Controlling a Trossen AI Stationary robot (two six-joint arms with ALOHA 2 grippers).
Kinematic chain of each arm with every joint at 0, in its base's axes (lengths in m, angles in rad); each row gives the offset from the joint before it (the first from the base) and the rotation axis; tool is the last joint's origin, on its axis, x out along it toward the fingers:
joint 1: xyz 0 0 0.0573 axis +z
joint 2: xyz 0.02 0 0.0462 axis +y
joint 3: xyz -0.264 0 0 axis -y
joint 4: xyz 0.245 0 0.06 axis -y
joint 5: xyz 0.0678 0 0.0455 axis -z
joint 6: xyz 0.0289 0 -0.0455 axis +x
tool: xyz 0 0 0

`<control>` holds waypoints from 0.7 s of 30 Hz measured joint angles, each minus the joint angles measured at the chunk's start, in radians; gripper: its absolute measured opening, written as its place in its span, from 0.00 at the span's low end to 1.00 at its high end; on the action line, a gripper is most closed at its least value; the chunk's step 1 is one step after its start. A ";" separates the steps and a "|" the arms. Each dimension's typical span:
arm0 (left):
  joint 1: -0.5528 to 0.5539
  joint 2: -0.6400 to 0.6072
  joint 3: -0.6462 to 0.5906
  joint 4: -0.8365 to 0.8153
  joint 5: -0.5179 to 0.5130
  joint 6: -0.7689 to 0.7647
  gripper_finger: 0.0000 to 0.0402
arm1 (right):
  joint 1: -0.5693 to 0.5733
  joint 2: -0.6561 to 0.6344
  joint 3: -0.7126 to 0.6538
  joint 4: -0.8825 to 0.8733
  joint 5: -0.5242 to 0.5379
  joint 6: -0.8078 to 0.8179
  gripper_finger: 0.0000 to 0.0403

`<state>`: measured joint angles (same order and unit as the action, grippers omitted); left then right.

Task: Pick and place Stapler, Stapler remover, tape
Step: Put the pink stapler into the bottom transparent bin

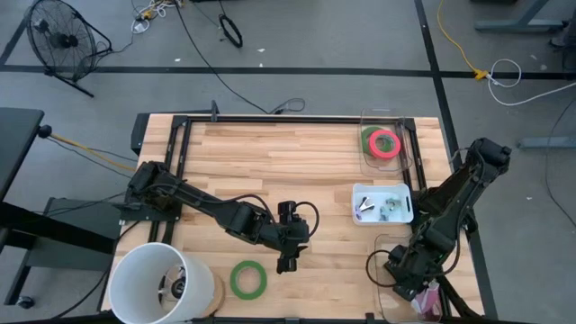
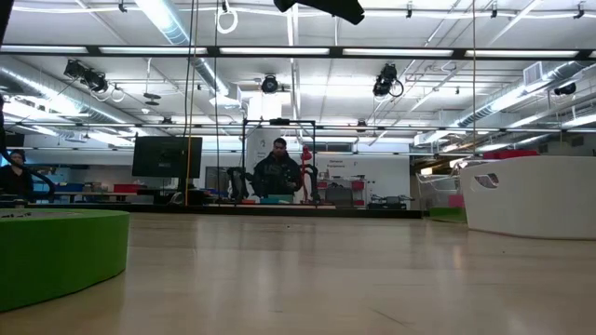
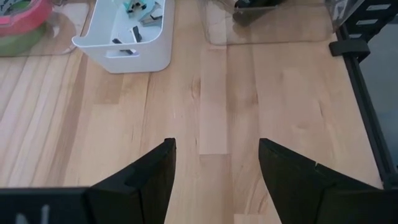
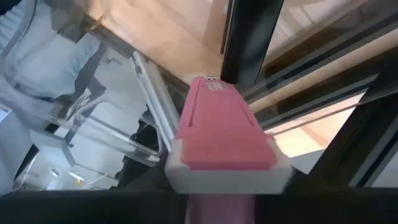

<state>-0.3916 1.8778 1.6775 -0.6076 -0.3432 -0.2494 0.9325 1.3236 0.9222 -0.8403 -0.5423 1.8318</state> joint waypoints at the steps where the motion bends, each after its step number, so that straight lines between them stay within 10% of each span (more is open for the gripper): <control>1: 0.000 0.000 0.000 -0.004 0.000 0.000 0.58 | 0.000 0.003 0.000 -0.003 0.006 -0.004 0.37; 10: 0.000 0.000 0.000 -0.006 0.000 0.000 0.58 | -0.009 0.013 0.000 -0.069 0.120 -0.069 0.75; 21: 0.002 0.000 0.000 -0.006 0.000 -0.001 0.58 | -0.037 0.012 0.000 -0.167 0.198 -0.201 0.75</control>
<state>-0.3901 1.8778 1.6775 -0.6136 -0.3435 -0.2501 0.8956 1.3357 0.9222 -1.0077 -0.3441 1.6309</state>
